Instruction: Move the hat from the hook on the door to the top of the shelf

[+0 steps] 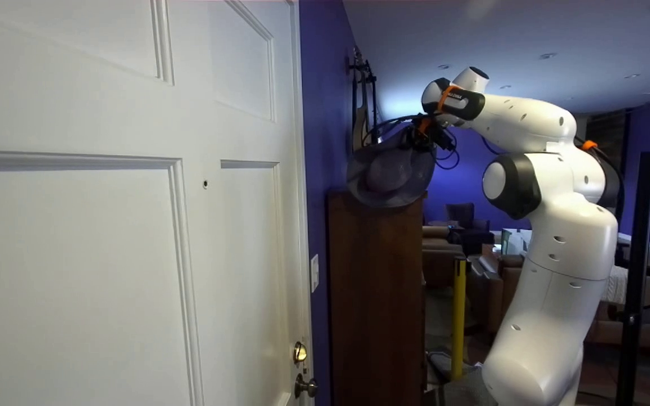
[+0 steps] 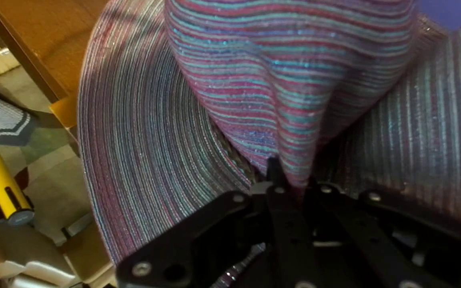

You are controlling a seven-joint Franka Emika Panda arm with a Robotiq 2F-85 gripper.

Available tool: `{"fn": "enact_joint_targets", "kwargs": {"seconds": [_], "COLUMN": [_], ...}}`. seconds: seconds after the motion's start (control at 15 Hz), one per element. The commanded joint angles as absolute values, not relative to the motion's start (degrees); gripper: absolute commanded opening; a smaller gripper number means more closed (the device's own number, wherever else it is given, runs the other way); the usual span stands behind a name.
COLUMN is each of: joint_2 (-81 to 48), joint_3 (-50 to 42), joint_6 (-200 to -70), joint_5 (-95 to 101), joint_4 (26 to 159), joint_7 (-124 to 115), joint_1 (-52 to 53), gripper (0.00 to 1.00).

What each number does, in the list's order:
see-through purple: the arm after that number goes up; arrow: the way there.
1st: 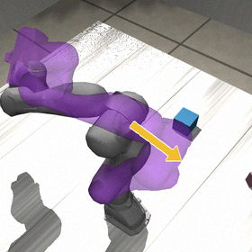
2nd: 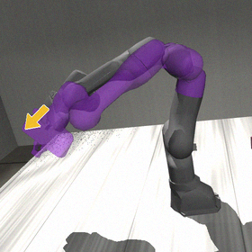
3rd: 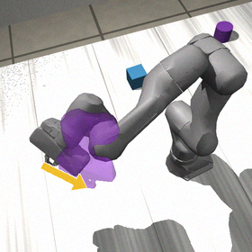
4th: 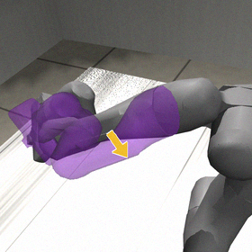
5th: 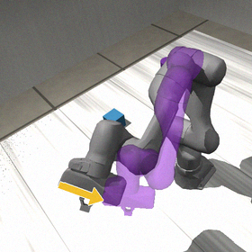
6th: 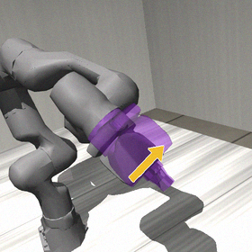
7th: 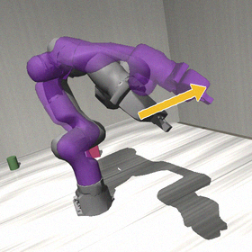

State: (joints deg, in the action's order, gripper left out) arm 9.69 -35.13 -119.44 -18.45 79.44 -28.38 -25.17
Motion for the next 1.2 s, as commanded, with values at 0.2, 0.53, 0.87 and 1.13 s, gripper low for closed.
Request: {"fn": "enact_joint_targets", "kwargs": {"seconds": [0.2,0.53,0.87,1.13], "joint_2": [5.2,4.7,0.1,-3.8], "joint_3": [-38.0,-38.0,-39.3,-40.2], "joint_6": [-119.1,-119.1,-120.9,-120.5], "joint_5": [-20.9,-21.0,-22.3,-24.9], "joint_4": [76.6,76.6,75.2,73.9], "joint_7": [-36.2,-36.3,-48.3,-57.4], "joint_1": [-26.7,-26.8,-28.2,-29.5], "gripper": [0.02,0.07,0.02,0.02]}}
